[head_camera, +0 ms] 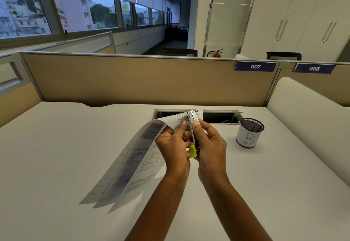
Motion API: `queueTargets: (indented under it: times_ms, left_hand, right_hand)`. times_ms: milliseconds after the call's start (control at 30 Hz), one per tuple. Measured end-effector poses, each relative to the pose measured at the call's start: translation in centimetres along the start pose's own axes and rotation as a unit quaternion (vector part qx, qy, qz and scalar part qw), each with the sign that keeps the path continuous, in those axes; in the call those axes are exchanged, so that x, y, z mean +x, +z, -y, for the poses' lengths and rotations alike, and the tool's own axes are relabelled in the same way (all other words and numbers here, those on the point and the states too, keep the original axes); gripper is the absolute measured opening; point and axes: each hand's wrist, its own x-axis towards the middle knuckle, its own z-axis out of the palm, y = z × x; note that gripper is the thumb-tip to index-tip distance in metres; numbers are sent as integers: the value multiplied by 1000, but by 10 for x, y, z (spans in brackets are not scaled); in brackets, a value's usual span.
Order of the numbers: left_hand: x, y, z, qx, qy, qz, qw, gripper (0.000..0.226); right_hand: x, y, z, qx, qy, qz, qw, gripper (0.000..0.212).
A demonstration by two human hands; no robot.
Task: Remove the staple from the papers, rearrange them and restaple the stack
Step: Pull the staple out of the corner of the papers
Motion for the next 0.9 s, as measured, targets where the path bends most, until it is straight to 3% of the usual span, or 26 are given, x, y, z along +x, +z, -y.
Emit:
queueTargets:
  times_ms: [133, 267, 467, 667, 900]
  left_hand:
    - [-1, -1, -2, -21, -26, -5, 999, 26]
    - [2, 0, -1, -40, -20, -21, 999, 29]
    - [1, 4, 0, -28, -6, -32, 999, 11]
    - [0, 6, 1, -22, 8, -15, 1000, 7]
    - [3, 3, 3, -7, -6, 4, 1000, 10]
  right_hand:
    - [-1, -2, 3, 44, 66, 22, 997, 20]
    - [4, -9, 12, 163, 162, 79, 970, 18]
    - [7, -22, 17, 16, 71, 70, 995, 15]
    - [3, -22, 19, -110, -35, 78, 990, 12]
    - [4, -23, 18, -145, -63, 88, 984, 12]
